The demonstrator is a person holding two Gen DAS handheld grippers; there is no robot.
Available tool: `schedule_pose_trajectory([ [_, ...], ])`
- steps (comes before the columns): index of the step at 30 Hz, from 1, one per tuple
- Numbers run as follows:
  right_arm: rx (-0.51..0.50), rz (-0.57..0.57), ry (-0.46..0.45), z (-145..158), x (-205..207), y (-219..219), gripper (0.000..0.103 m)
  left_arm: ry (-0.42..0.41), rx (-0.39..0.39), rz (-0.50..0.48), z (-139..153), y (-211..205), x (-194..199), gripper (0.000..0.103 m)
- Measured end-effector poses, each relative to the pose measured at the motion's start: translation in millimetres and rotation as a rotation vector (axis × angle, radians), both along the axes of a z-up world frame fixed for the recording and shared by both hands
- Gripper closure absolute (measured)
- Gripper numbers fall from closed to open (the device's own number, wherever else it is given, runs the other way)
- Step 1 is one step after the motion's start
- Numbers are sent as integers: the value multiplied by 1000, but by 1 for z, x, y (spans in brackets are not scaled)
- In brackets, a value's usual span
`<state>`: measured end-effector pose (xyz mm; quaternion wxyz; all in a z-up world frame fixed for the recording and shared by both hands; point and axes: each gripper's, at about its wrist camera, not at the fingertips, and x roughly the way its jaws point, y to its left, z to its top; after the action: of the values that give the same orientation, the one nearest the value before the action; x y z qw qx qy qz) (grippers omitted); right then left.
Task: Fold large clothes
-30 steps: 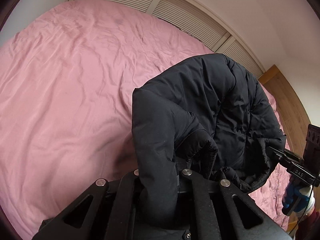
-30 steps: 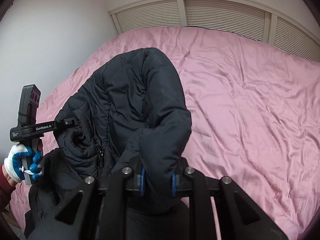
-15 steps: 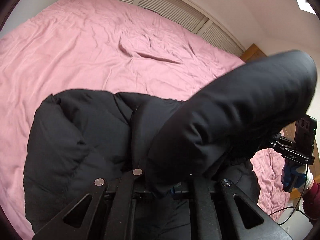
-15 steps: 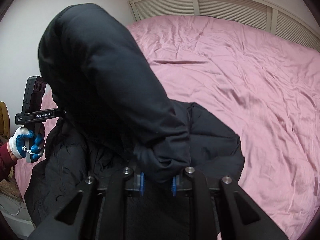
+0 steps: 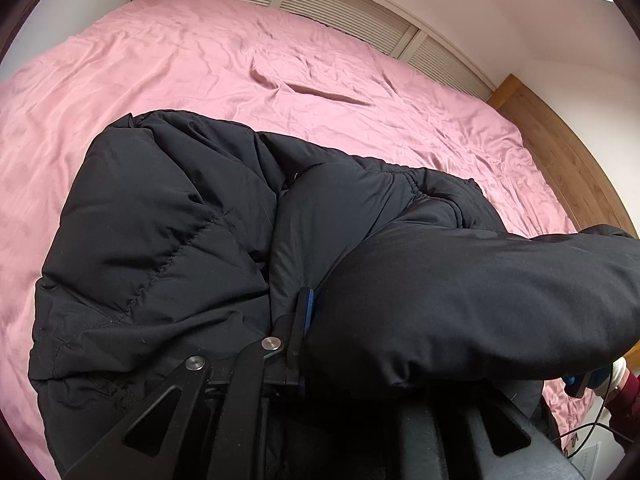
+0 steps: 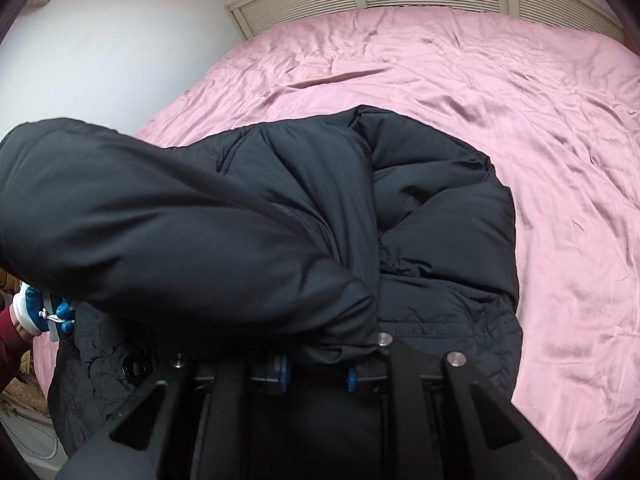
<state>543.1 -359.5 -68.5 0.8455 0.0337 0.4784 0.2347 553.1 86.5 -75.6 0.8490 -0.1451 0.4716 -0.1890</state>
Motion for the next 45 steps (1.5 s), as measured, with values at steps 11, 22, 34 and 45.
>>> schedule_pose_trajectory([
  [11, -40, 14, -21, 18, -12, 2, 74, -5, 53, 1, 9, -1, -12, 74],
  [22, -49, 19, -5, 33, -24, 2, 56, 1, 67, 5, 18, 11, -42, 56],
  [34, -63, -24, 1, 92, -64, -38, 55, -73, 100, 69, 87, 40, -77, 47],
  [45, -93, 105, -71, 103, -36, 50, 51, -163, 146, -69, 90, -60, -41, 40],
])
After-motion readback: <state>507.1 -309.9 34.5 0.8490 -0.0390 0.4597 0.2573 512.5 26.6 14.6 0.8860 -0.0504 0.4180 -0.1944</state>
